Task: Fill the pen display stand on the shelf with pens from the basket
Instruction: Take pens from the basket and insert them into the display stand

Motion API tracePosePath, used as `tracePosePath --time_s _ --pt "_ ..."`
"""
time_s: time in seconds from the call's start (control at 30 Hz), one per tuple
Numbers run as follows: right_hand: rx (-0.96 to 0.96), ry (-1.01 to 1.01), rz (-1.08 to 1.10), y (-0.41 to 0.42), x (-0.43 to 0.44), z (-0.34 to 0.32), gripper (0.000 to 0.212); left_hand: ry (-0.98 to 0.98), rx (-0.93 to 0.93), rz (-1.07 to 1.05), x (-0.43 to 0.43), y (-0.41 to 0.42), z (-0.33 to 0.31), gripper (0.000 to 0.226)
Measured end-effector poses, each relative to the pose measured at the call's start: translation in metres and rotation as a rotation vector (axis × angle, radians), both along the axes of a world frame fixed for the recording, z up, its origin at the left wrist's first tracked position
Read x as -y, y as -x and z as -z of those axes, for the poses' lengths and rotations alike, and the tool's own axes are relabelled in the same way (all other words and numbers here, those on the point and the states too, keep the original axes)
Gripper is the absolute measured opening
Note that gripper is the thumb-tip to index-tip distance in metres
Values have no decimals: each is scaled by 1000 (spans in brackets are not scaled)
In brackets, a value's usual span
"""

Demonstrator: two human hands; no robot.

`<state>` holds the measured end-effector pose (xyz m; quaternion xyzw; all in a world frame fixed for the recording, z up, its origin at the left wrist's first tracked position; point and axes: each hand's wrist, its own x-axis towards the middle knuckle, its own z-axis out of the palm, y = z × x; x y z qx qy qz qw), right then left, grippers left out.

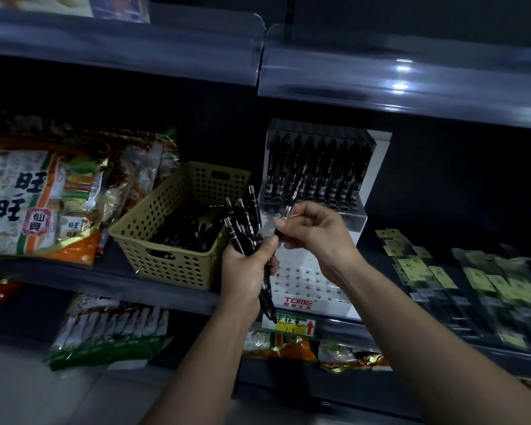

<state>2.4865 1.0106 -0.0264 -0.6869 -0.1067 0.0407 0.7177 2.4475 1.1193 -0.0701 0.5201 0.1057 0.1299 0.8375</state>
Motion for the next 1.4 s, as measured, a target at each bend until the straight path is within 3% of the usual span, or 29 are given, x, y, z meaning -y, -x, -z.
tracePosePath --time_s 0.2,0.47,0.7,1.4 --pt "110 -111 233 -11 6 -23 22 69 -102 2 4 -2 0 11" --pt "277 31 531 -37 1 -31 25 118 -190 17 8 -3 -4 8" --pt "316 134 562 -46 -4 -27 32 115 -202 13 8 -4 -4 10" --pt "422 576 591 -56 -15 -8 22 135 -182 9 1 -3 -8 7"
